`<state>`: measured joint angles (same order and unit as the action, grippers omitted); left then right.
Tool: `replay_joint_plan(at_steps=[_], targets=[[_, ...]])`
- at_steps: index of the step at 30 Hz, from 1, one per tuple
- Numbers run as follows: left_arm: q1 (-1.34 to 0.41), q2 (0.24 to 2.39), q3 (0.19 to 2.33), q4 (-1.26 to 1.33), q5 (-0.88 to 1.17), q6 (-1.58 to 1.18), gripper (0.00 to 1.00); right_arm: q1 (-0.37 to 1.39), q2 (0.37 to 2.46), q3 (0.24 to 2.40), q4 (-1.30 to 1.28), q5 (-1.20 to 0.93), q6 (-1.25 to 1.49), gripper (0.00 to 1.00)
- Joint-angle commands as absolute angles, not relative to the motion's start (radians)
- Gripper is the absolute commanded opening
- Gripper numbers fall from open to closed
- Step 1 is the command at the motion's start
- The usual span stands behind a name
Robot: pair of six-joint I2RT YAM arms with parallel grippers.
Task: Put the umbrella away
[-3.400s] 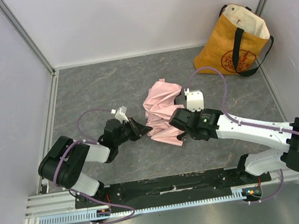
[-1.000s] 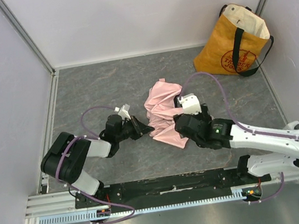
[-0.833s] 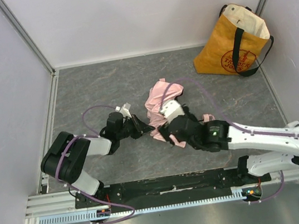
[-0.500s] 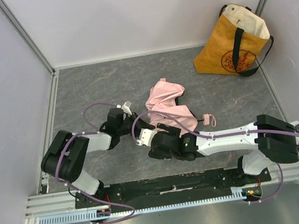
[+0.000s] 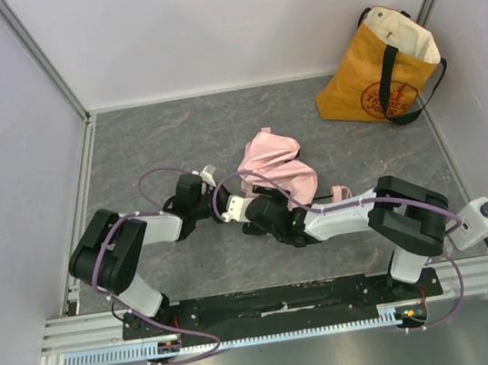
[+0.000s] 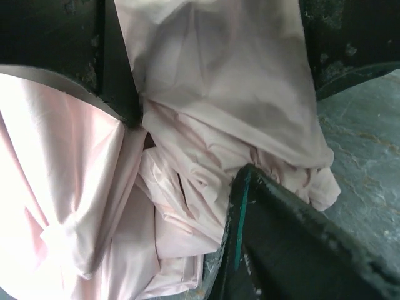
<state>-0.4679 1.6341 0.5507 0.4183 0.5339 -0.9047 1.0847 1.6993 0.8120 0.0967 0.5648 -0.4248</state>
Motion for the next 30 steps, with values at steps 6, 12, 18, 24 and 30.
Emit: replay_joint_plan(at_steps=[6, 12, 18, 24, 30], targets=[[-0.476, 1.674, 0.515, 0.107, 0.411, -0.784, 0.02, 1.026, 1.825, 0.911, 0.017, 0.326, -0.453, 0.65], [-0.469, 1.600, 0.508, 0.109, 0.382, -0.736, 0.02, 0.983, 1.893, 1.054, -0.233, 0.054, -0.315, 0.33], [-0.420, 1.499, 0.473, 0.141, 0.348, -0.726, 0.10, 0.943, 1.985, 1.075, -0.301, -0.207, -0.192, 0.19], [-0.388, 1.272, 0.335, 0.228, 0.273, -0.772, 0.44, 0.845, 2.086, 1.132, -0.356, -0.437, -0.150, 0.12], [-0.379, 1.016, 0.299, 0.112, 0.151, -0.733, 0.82, 0.785, 2.206, 1.198, -0.414, -0.547, -0.146, 0.11]])
